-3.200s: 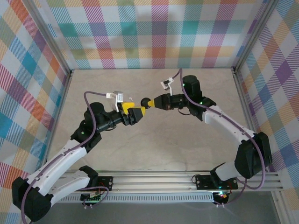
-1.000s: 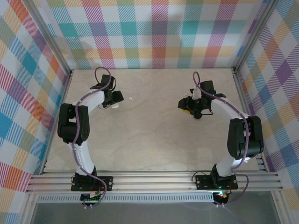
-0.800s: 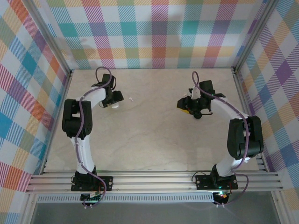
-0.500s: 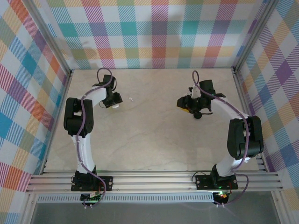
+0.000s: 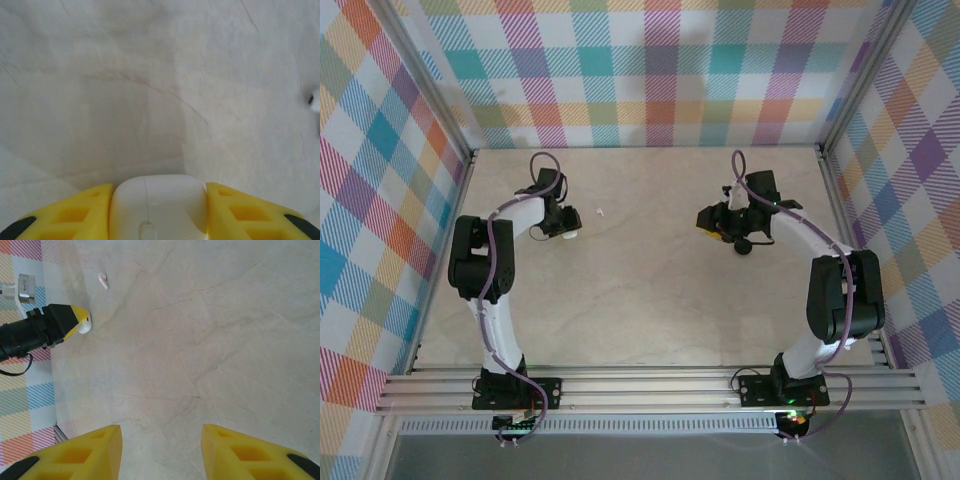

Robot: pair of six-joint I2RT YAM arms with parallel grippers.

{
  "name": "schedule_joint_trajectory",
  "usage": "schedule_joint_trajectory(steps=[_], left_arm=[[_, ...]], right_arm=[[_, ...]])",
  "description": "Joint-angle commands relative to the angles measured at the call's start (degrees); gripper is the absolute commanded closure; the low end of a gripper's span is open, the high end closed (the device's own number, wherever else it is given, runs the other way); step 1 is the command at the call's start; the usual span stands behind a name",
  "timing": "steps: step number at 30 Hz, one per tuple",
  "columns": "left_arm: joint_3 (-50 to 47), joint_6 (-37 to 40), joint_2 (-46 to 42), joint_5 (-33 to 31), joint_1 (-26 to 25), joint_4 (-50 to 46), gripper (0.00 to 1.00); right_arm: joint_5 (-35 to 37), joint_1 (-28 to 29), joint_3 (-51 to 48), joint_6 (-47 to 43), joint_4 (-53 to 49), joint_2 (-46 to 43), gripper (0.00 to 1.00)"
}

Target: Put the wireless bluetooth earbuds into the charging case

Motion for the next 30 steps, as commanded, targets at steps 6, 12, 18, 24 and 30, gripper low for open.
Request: schedule_joint_trajectory(steps=[6, 12, 18, 24, 30], left_arm=[[-9.16, 7.38, -10.79, 4.86, -5.23, 3.19, 0.57], [-15.99, 15.89, -19.27, 6.03, -12.86, 8.59, 0.57], [-21.84, 23.46, -29.29, 10.16, -19.93, 15.83, 0.56], [-19.75, 30.37, -34.73, 17.36, -23.50, 14.27, 0.59], [-16.63, 32.14, -36.19, 20.75, -24.68, 10.90, 0.59]], right_arm=[[-3.13, 3.13, 3.60, -1.78, -5.17, -1.47, 0.54], [-7.75, 4.18, 6.46, -5.26, -9.42, 0.62, 0.53], [-15.77, 4.08, 12.57, -11.66, -19.18, 1.91, 0.51], [-26.90, 4.17, 11.30, -5.64, -13.03, 2.67, 0.51], [-27.33, 6.36, 17.36, -9.61, -20.46, 4.64, 0.50]])
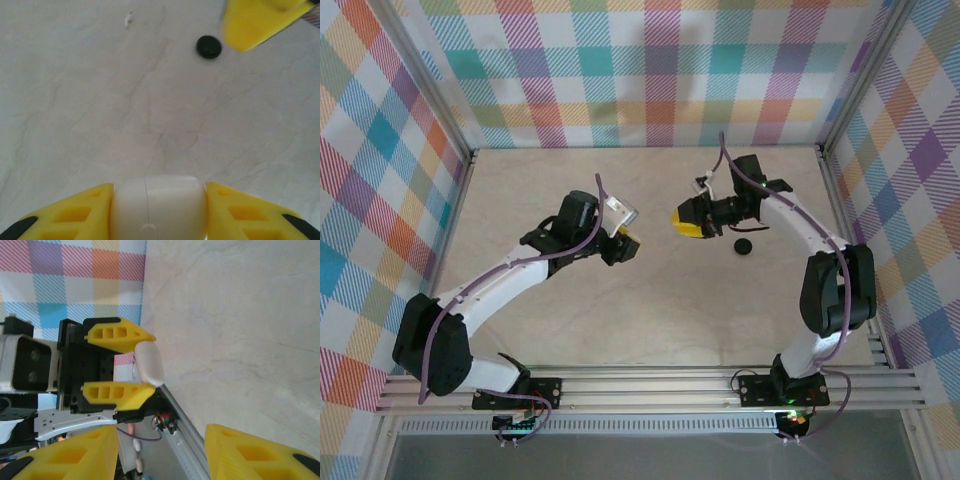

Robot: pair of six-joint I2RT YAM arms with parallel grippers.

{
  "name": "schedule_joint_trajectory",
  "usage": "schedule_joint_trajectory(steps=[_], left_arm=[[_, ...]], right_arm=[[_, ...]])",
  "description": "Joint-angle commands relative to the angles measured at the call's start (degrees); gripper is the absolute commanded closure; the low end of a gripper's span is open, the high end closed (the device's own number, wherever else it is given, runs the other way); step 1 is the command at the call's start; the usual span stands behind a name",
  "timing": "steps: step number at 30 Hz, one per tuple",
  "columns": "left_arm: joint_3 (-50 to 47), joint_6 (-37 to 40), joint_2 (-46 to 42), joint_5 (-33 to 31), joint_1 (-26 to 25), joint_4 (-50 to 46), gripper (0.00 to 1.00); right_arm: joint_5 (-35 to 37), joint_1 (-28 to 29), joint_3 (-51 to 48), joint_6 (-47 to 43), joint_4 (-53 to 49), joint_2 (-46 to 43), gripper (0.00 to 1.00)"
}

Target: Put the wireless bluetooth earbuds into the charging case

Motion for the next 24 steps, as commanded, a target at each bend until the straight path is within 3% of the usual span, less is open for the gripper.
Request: schedule_joint_trajectory(steps=[1, 12, 24], left_arm=[[3.00, 2.76, -1.27, 4.38, -0.65, -2.55, 0.59], [5.96, 3.57, -1.38, 8.37, -2.31, -2.84, 0.59], [6.75, 2.76, -1.11, 10.34, -2.86, -2.82, 0.59]], right_arm=[[-1.57, 1.66, 3.97, -2.50, -4.54, 0.72, 0.49], [6.12, 7.92, 4.78, 0.26, -2.35, 0.60, 0.48], [4.24, 11.34, 5.13, 1.84, -0.26, 1.87, 0.48]])
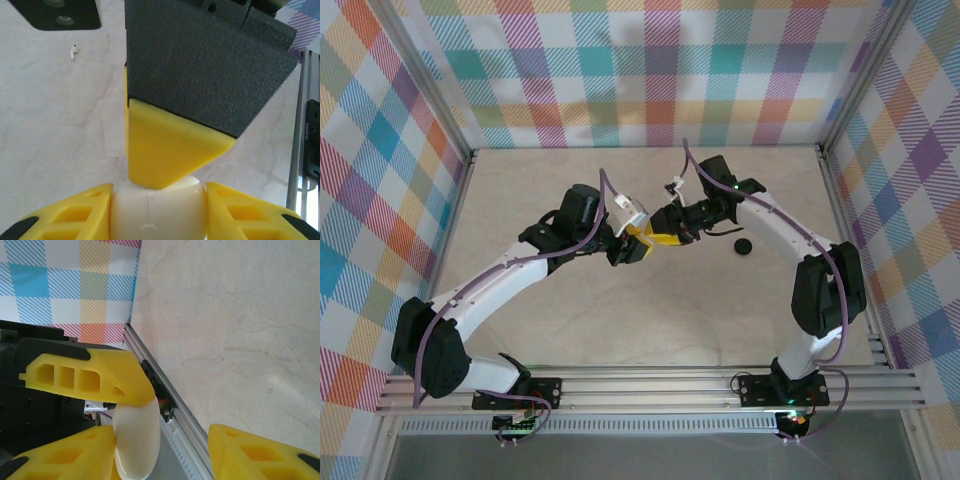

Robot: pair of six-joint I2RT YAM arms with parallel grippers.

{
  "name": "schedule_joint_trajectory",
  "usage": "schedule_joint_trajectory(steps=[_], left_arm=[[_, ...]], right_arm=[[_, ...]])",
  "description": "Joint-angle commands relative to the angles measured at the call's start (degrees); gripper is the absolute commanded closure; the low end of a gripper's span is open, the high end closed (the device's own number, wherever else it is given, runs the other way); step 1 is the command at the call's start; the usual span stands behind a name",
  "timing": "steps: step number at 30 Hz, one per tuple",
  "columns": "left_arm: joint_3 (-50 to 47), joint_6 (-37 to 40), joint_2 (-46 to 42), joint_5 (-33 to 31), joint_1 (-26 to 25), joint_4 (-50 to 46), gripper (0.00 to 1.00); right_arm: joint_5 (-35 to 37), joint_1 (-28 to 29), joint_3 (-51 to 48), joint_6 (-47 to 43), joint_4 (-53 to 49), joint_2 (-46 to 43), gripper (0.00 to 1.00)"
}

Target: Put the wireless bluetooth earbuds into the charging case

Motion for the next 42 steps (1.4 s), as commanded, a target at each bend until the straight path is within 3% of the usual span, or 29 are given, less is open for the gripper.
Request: schedule_joint_trajectory(steps=[1, 6, 10, 18, 20, 34, 39, 42], left_arm=[[2.28, 0.40, -0.41, 2.23, -0.72, 0.78, 0.59], [2.36, 0.45, -0.02, 2.65, -0.72, 0.76, 0.59], [2.67, 0.91, 0.60, 2.98, -0.76, -1.26, 0.59], [2.90, 0.59, 1.35, 1.61, -0.70, -0.90, 0.58], [2.59, 0.20, 1.00, 0.24, -0.72, -0.63, 0.55], [-3.16, -6.43, -8.22, -11.60, -0.72, 3.56, 0.21], [-7.51, -10.46, -13.08, -13.52, -0.56, 7.46, 0.03], [-8.93, -13.35, -15.48, -14.37, -0.41, 7.77, 0.01]], right_arm=[[-1.64, 1.41, 1.81, -0.03, -0.02, 0.94, 0.48], [-2.84, 2.66, 1.87, -0.27, -0.18, 1.24, 0.49], [-3.95, 3.35, 2.25, -1.08, -1.19, 1.68, 0.55], [-5.30, 3.43, 2.04, -1.40, -1.44, 1.50, 0.97], [-5.90, 3.49, 1.65, -0.40, 0.07, 1.29, 1.00], [-0.96, 3.40, -5.42, 8.08, 18.81, -2.25, 1.00], [2.02, 3.40, -6.71, 10.63, 24.49, -3.73, 1.00], [3.95, 3.40, -7.34, 10.16, 25.85, -5.43, 1.00]])
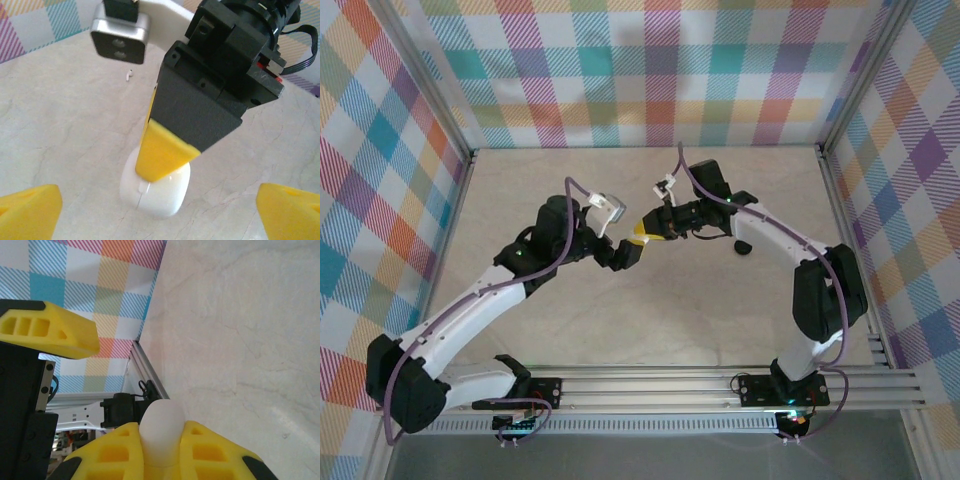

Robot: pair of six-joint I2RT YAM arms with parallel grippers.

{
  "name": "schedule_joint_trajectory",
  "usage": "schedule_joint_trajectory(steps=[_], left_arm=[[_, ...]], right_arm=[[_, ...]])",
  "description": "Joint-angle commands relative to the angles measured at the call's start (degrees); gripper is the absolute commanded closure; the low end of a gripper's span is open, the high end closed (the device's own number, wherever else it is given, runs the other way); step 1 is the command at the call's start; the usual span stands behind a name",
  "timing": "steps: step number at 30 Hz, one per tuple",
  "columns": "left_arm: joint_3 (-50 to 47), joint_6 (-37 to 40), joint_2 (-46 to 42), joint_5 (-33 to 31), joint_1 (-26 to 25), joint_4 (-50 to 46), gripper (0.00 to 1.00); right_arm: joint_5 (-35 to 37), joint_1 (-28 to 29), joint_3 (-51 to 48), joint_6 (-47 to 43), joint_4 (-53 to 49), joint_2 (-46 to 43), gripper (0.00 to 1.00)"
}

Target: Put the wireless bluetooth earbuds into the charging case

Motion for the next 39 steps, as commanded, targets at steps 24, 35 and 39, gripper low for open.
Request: schedule_joint_trajectory(steps=[24, 35, 39], left_arm=[[-6.41, -37.86, -3.74, 26.82, 13.21, 25.21, 0.15], [-8.38, -46.99, 2.04, 34.12, 13.82, 45.14, 0.26], [-7.58, -50.90, 4.11, 36.29, 13.82, 50.48, 0.31]], right_arm=[[8.19, -0.47, -14.12, 13.14, 37.59, -16.05, 1.00], [8.16, -0.47, -17.60, 20.32, 50.56, -18.07, 1.00], [6.87, -0.48, -15.82, 21.86, 52.33, -17.09, 1.00]])
